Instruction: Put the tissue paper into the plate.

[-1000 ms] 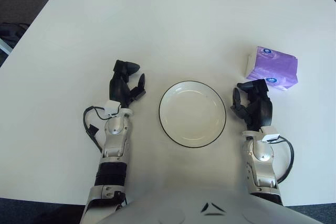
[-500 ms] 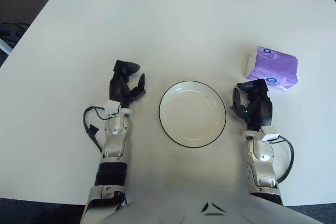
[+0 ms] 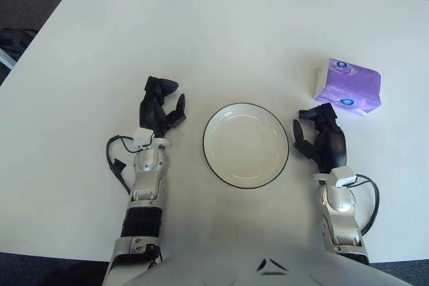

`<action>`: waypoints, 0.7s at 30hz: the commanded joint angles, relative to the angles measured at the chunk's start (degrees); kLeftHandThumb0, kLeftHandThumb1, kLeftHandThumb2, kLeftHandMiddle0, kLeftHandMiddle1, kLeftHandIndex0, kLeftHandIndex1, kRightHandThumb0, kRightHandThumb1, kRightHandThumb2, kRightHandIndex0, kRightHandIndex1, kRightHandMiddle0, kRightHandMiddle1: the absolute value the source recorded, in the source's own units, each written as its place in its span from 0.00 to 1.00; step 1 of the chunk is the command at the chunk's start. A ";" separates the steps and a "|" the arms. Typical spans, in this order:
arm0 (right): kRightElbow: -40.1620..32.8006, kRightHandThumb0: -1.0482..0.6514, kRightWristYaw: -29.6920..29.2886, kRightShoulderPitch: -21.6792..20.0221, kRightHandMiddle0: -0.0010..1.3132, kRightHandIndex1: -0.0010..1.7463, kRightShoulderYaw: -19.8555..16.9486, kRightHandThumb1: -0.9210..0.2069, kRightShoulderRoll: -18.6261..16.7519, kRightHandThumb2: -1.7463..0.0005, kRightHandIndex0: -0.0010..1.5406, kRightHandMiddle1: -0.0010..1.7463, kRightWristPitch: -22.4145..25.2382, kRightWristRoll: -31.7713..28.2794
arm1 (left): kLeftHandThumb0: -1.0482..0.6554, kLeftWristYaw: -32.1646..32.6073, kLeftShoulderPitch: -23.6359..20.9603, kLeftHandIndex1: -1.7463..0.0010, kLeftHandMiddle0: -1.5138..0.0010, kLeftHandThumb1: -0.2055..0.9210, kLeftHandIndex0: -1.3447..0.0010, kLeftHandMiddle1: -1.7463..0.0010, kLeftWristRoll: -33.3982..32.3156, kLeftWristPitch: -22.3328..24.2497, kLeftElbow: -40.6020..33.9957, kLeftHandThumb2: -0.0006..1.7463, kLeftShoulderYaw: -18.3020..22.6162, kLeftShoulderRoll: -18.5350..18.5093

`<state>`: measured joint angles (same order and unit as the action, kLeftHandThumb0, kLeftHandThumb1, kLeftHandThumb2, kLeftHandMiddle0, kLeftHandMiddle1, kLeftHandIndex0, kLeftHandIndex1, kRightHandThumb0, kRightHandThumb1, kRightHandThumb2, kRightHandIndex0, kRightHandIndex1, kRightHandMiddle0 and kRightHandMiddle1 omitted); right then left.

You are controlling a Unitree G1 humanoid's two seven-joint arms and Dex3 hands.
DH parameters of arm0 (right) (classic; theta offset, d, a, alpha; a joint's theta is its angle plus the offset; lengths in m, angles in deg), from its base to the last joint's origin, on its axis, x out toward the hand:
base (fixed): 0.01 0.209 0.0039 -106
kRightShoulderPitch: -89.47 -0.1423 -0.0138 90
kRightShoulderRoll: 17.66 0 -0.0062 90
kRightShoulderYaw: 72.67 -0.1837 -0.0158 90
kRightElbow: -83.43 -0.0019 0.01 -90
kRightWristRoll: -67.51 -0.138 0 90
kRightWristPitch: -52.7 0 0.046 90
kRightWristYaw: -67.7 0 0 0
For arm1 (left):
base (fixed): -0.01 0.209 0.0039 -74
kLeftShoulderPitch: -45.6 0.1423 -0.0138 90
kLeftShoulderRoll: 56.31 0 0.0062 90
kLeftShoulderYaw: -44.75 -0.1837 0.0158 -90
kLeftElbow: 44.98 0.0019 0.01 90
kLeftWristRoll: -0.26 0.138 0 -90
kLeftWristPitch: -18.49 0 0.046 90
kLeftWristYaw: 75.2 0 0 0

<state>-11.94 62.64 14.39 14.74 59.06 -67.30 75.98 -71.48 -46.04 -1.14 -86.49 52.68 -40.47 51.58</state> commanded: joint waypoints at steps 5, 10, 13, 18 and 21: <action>0.72 0.39 0.49 -1.49 0.25 0.73 -0.88 0.20 3.55 0.52 0.23 1.00 -7.78 2.15 | 0.61 0.00 2.96 0.00 0.72 0.80 0.74 0.22 0.14 1.89 3.31 0.42 -0.11 0.16; -1.17 0.39 1.07 -1.86 0.24 0.73 -1.36 0.19 4.94 0.53 0.21 1.00 -8.33 2.33 | 0.61 0.22 2.76 0.00 0.72 0.80 0.74 0.21 0.20 1.94 3.44 0.42 -0.09 0.27; -2.15 0.39 1.54 -2.69 0.24 0.73 -2.06 0.20 5.98 0.52 0.20 1.00 -8.61 2.09 | 0.61 0.48 2.71 0.00 0.72 0.80 0.74 0.21 0.35 2.36 3.13 0.43 -0.15 0.39; -4.79 0.39 3.25 -3.81 0.26 0.74 -3.23 0.22 8.16 0.51 0.18 1.00 -7.45 0.92 | 0.61 0.54 2.58 0.00 0.72 0.80 0.74 0.21 0.49 2.40 3.10 0.43 -0.18 0.40; -6.84 0.39 4.20 -3.92 0.25 0.75 -4.04 0.21 9.28 0.51 0.16 1.00 -6.47 0.60 | 0.61 0.35 2.62 0.00 0.73 0.82 0.75 0.21 0.46 1.97 3.25 0.41 -0.17 0.33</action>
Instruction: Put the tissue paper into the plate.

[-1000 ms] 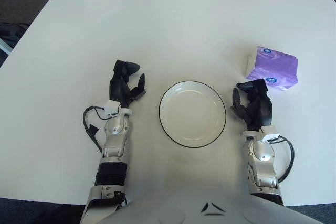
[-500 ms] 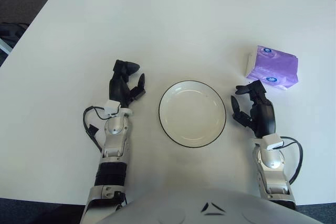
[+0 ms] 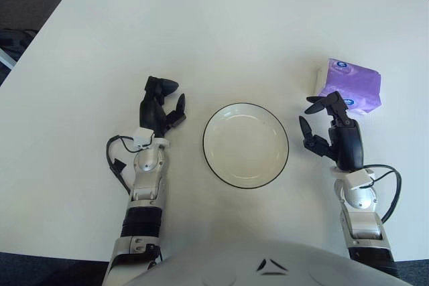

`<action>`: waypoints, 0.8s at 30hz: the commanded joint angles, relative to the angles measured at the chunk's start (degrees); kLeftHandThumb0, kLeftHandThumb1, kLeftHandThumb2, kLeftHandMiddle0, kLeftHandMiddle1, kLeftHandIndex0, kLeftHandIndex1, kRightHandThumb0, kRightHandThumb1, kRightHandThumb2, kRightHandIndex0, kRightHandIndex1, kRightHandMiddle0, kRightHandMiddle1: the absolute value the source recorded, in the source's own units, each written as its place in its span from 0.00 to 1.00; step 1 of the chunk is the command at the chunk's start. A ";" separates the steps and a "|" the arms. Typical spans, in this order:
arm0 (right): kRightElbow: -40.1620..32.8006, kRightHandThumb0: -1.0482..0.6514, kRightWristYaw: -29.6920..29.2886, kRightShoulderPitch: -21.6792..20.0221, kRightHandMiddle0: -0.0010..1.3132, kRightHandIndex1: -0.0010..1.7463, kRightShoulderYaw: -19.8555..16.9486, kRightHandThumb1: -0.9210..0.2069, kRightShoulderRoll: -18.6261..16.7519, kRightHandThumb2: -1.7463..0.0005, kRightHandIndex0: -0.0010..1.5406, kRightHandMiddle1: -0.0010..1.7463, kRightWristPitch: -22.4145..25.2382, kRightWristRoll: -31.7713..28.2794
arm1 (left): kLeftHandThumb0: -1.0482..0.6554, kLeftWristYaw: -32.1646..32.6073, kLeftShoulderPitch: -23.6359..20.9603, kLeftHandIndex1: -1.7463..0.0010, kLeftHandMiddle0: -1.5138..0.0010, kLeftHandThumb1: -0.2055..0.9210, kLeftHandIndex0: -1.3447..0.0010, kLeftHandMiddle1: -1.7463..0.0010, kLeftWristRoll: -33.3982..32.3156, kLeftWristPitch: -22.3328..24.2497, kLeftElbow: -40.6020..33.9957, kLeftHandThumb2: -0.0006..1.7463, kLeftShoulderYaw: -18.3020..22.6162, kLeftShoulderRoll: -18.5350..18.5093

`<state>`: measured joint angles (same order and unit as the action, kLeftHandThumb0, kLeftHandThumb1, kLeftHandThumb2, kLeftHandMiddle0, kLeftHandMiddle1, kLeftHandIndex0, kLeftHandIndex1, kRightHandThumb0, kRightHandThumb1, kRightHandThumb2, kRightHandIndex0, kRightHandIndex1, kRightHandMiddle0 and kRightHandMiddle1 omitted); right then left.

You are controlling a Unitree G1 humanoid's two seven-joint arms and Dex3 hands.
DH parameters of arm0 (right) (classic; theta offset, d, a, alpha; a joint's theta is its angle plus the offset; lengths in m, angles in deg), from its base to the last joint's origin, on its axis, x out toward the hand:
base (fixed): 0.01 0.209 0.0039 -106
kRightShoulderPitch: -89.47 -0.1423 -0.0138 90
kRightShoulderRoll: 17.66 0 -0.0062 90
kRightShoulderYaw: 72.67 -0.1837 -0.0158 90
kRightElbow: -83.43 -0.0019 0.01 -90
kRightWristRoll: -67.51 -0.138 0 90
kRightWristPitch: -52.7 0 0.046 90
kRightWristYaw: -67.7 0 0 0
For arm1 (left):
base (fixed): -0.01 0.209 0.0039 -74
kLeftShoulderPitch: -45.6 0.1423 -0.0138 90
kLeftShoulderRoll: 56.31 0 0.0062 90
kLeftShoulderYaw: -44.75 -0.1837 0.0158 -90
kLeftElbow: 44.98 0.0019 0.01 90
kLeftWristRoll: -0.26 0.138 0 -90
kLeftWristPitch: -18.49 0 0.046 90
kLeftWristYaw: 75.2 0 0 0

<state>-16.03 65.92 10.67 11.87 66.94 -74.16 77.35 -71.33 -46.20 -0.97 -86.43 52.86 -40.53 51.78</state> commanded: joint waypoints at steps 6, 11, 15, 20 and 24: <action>-6.20 0.18 2.28 -2.16 0.09 0.75 -6.15 0.23 5.59 0.45 0.07 0.93 2.51 -1.26 | 0.61 -0.28 2.79 0.00 0.72 0.83 0.77 0.22 0.00 0.93 3.58 0.40 -0.05 -0.03; -8.37 0.11 2.95 -4.72 0.01 0.66 -7.85 0.27 6.99 0.45 0.01 0.83 5.49 -0.83 | 0.61 -0.53 2.65 0.00 0.73 0.84 0.77 0.22 -0.15 0.23 4.08 0.38 -0.09 -0.12; -8.86 0.10 3.06 -5.07 0.00 0.61 -7.93 0.28 7.02 0.45 0.00 0.79 6.40 -0.70 | 0.61 -0.62 2.48 0.00 0.73 0.85 0.77 0.22 -0.17 -0.23 4.47 0.37 -0.12 -0.19; -8.95 0.10 3.30 -5.14 0.00 0.59 -8.08 0.28 6.90 0.46 0.00 0.77 6.65 -0.74 | 0.61 -0.52 2.29 0.00 0.73 0.86 0.77 0.22 -0.07 -0.58 4.81 0.37 -0.12 -0.21; -8.92 0.10 3.44 -5.17 0.00 0.59 -8.19 0.28 6.88 0.46 0.00 0.77 6.68 -0.81 | 0.61 -0.27 2.23 0.00 0.73 0.86 0.78 0.22 0.18 -0.53 4.88 0.37 -0.17 -0.21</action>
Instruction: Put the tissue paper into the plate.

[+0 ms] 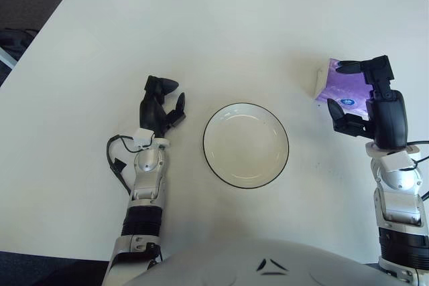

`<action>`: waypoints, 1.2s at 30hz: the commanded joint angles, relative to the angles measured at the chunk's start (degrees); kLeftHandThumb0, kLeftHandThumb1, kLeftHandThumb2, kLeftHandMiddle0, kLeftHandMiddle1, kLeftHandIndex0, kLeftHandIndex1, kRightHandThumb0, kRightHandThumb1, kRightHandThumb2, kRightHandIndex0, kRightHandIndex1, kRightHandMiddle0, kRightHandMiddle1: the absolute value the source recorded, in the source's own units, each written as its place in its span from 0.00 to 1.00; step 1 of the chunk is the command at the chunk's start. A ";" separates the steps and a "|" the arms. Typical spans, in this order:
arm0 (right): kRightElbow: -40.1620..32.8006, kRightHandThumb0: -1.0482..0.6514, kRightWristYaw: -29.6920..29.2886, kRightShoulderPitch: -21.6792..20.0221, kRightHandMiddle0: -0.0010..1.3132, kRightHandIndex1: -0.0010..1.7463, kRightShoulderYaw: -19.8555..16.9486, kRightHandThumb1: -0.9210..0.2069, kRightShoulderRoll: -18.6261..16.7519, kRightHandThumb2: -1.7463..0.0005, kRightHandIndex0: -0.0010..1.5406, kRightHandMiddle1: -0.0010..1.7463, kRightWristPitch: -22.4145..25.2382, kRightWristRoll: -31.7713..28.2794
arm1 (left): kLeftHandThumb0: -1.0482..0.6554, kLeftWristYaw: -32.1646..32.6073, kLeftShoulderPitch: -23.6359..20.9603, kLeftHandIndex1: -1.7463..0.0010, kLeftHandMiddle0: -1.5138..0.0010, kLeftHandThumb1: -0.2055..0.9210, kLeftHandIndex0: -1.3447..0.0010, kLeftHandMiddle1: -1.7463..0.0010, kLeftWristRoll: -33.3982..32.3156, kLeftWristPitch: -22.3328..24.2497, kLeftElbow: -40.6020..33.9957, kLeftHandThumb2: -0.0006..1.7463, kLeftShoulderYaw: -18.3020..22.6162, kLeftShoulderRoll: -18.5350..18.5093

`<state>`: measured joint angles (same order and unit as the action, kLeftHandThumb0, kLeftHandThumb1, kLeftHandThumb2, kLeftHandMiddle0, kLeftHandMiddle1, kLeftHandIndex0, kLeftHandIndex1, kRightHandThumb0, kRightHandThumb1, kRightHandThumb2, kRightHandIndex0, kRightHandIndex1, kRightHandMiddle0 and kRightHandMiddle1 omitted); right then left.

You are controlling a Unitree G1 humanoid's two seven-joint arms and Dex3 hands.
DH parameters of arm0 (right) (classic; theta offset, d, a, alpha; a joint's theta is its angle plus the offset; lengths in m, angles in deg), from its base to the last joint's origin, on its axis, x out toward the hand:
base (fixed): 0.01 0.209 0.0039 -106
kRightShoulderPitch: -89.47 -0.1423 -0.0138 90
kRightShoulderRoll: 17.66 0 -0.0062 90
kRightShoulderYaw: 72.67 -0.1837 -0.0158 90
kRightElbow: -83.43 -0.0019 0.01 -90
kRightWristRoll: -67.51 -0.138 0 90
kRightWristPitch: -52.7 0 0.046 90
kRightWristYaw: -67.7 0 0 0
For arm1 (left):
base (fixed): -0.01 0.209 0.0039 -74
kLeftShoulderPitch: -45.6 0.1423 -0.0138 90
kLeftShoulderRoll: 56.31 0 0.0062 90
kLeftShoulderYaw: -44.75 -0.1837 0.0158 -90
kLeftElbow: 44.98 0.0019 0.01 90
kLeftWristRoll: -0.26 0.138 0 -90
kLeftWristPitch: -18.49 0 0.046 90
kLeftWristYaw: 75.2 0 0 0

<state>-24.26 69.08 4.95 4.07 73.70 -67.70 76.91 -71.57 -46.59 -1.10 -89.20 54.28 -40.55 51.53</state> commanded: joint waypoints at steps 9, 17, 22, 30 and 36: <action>-0.56 0.10 0.49 0.47 0.00 0.59 -0.58 0.28 0.12 0.46 0.00 0.77 0.19 -0.51 | 0.61 0.21 2.88 0.00 0.74 0.89 0.79 0.22 0.64 2.66 2.88 0.34 -0.26 0.16; -0.53 0.10 0.52 0.45 0.00 0.59 -0.61 0.28 0.12 0.46 0.00 0.77 0.17 -0.53 | 0.61 -0.07 2.68 0.00 0.74 0.87 0.78 0.22 0.25 2.22 3.40 0.35 -0.06 0.06; -7.08 0.02 8.57 -5.58 0.00 0.12 -9.55 0.24 13.69 0.60 0.00 0.16 22.77 24.92 | 0.61 0.04 2.44 0.00 0.73 0.85 0.77 0.22 -0.18 2.56 3.65 0.38 0.23 0.28; 0.50 0.00 11.22 -10.37 0.00 0.01 -5.43 0.25 20.70 0.65 0.00 0.01 25.23 26.09 | 0.61 0.26 2.35 0.00 0.73 0.82 0.75 0.21 -0.44 3.02 3.62 0.40 0.44 0.44; 2.61 0.00 11.46 -10.45 0.00 0.00 -3.54 0.26 23.73 0.66 0.00 0.00 25.91 27.17 | 0.61 0.71 2.40 0.00 0.73 0.80 0.74 0.21 -0.22 4.25 2.85 0.42 0.56 0.60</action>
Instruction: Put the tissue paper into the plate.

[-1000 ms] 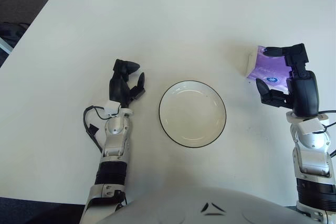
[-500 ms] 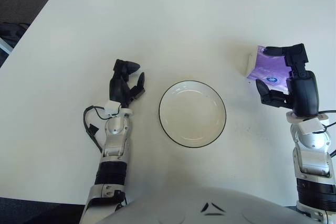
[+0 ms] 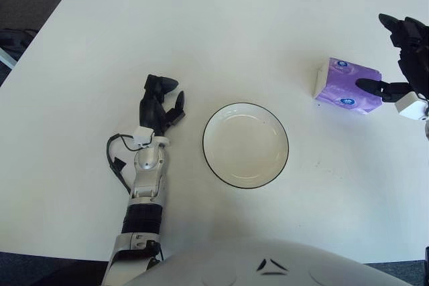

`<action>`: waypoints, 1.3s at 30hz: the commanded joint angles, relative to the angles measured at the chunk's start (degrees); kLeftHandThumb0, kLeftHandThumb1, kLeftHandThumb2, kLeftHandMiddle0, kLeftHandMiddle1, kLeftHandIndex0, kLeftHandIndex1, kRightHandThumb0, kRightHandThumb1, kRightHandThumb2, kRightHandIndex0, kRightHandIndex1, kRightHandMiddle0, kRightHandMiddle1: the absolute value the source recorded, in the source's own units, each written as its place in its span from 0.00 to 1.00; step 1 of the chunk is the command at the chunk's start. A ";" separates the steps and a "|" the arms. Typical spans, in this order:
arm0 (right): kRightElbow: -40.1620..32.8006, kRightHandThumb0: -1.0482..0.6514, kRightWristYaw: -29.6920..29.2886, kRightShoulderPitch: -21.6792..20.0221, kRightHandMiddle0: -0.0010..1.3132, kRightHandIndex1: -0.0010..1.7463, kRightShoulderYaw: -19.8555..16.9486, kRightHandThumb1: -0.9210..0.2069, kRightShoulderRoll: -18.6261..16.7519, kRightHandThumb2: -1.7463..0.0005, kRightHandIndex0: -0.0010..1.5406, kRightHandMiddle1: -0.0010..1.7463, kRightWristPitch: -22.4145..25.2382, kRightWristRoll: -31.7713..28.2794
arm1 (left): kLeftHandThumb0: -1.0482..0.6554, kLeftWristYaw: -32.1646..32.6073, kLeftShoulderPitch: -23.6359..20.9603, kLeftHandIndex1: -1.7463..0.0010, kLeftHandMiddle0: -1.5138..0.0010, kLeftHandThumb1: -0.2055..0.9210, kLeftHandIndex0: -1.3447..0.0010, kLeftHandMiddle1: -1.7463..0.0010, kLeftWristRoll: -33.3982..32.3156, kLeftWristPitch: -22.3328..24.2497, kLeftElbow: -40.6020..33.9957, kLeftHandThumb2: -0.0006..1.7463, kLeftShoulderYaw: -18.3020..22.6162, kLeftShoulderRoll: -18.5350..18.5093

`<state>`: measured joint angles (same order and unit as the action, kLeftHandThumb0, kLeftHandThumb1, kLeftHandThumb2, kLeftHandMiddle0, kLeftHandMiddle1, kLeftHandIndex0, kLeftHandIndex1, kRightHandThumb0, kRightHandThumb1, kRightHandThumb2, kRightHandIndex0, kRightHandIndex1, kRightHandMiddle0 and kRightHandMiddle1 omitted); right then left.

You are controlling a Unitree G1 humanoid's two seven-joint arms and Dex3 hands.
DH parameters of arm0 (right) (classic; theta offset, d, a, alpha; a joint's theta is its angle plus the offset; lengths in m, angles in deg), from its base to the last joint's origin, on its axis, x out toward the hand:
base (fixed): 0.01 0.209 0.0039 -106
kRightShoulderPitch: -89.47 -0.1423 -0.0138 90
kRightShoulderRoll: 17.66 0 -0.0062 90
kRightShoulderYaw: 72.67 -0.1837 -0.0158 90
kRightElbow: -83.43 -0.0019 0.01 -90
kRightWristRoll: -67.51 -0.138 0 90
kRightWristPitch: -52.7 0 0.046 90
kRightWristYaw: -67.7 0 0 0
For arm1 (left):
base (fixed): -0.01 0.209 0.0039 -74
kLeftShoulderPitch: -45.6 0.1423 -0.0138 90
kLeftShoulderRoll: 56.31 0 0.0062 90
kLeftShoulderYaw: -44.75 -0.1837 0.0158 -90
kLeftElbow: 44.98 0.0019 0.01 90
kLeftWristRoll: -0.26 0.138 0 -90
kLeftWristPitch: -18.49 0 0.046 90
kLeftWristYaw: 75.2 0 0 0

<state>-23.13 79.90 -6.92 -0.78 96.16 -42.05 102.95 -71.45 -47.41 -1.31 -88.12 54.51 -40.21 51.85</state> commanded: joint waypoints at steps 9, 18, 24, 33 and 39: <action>2.92 0.00 0.04 1.32 0.00 0.00 2.65 0.27 3.33 0.67 0.00 0.00 0.62 2.96 | 0.61 0.86 3.45 0.00 0.73 0.81 0.74 0.21 0.25 4.14 1.65 0.42 0.15 0.36; 3.52 0.00 0.42 0.95 0.00 0.00 3.36 0.28 4.62 0.68 0.00 0.00 0.71 2.39 | 0.61 0.66 3.61 0.00 0.73 0.80 0.74 0.21 0.23 3.48 2.03 0.42 0.17 0.30; 4.26 0.00 1.43 0.13 0.00 0.00 4.55 0.29 5.31 0.68 0.00 0.00 1.19 1.72 | 0.61 0.93 3.59 0.00 0.72 0.79 0.73 0.21 0.30 4.13 1.74 0.43 0.11 0.46; 4.72 0.00 3.55 -1.14 0.00 0.00 6.70 0.31 5.23 0.68 0.00 0.00 2.80 1.38 | 0.61 2.07 3.64 0.00 0.72 0.79 0.73 0.21 0.82 5.99 0.62 0.43 -0.10 0.79; 5.03 0.01 3.93 -1.93 0.00 0.00 9.18 0.37 4.88 0.64 0.00 0.00 2.97 1.81 | 0.61 1.26 3.71 0.00 0.72 0.81 0.74 0.22 0.58 4.62 1.05 0.42 -0.28 0.54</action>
<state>-18.60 83.36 -8.58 7.34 100.57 -39.04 104.78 -69.99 -47.01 -0.86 -85.10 52.93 -40.32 52.25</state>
